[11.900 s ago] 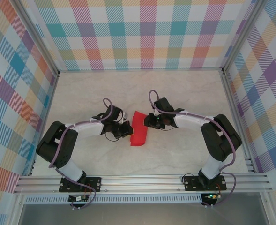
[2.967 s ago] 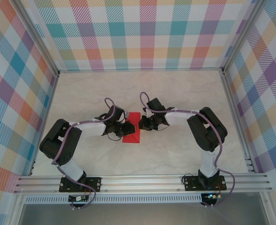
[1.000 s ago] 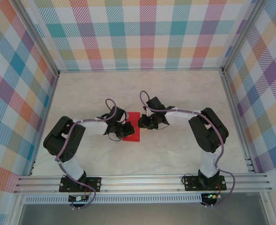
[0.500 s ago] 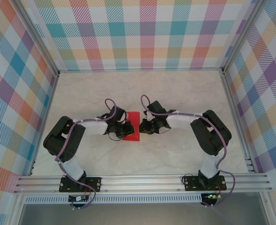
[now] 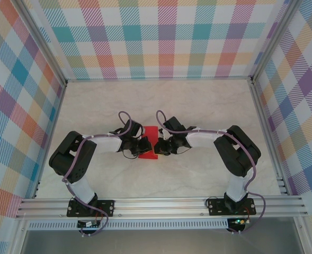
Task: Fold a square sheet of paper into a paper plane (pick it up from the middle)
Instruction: Fold the triangle a second time at the center of the table.
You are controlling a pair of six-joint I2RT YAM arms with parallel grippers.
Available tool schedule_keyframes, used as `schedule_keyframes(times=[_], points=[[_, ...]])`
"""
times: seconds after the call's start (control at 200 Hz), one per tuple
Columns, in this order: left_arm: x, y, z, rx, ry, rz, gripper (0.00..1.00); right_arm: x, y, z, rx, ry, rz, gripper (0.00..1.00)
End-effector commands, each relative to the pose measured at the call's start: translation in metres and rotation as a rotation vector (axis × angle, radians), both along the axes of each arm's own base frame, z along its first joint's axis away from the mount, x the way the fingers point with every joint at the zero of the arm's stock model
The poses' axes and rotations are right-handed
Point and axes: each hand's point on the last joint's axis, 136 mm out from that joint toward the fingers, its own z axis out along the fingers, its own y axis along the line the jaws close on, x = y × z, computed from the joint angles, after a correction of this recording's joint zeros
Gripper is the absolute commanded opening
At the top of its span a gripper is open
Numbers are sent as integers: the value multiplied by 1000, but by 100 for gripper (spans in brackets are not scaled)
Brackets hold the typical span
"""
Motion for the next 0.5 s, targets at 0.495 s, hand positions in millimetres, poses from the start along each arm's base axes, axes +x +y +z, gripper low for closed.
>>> schedule_keyframes(times=[0.495], points=[[-4, 13, -17, 59, 44, 44, 9, -15, -7, -17, -47, 55, 29, 10]])
